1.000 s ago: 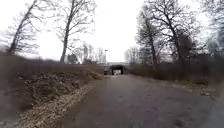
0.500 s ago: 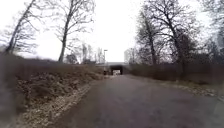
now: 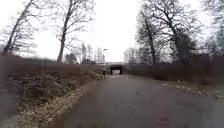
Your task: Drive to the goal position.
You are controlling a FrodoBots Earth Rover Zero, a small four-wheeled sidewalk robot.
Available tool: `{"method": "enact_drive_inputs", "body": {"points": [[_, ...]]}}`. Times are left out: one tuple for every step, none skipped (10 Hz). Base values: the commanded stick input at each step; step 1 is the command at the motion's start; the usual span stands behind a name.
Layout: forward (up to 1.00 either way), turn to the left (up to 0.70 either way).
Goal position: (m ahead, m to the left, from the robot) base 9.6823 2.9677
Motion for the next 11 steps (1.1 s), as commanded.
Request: {"method": "enact_drive_inputs", "body": {"points": [[0.45, 0.0], [0.45, 0.0], [0.45, 0.0], [0.55, 0.0], [0.7, 0.0], [0.7, 0.0], [0.67, 0.0], [0.53, 0.0], [0.45, 0.0], [0.45, 0.0], [0.45, 0.0]]}}
